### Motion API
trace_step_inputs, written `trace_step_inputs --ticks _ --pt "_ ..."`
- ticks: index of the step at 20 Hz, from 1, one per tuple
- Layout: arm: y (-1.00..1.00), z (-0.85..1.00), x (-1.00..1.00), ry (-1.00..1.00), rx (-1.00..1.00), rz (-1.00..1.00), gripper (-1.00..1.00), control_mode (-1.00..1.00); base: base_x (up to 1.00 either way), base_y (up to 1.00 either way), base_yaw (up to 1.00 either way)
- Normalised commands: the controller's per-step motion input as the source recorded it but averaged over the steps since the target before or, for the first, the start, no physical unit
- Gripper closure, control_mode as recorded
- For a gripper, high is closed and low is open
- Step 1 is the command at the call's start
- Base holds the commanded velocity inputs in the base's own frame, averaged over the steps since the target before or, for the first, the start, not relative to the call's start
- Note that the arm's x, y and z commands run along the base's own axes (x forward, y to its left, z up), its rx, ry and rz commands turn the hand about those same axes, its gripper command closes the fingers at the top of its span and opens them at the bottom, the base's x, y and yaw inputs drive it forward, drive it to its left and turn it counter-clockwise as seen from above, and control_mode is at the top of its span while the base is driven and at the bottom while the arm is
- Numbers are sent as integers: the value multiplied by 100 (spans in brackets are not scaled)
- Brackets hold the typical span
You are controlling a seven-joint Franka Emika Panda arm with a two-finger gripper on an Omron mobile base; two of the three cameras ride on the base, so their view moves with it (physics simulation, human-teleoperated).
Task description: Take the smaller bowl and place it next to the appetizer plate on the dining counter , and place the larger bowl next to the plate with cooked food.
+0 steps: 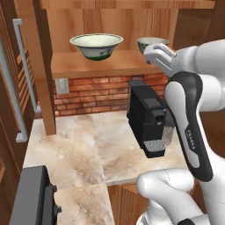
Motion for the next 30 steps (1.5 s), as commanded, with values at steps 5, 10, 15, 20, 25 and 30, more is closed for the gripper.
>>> trace_step_inputs --ticks 5,10,15,20,25,30 --pt "16 27 0 1 0 -2 -100 -100 0 0 0" --pt "1 6 28 6 0 -1 -100 -100 0 0 0" --pt "5 0 55 9 0 0 -100 -100 0 0 0" --pt "22 0 66 8 0 0 -100 -100 0 0 0" --pt "20 0 56 7 0 0 -100 -100 0 0 0" --pt "5 0 46 4 0 0 -100 -100 0 0 0"
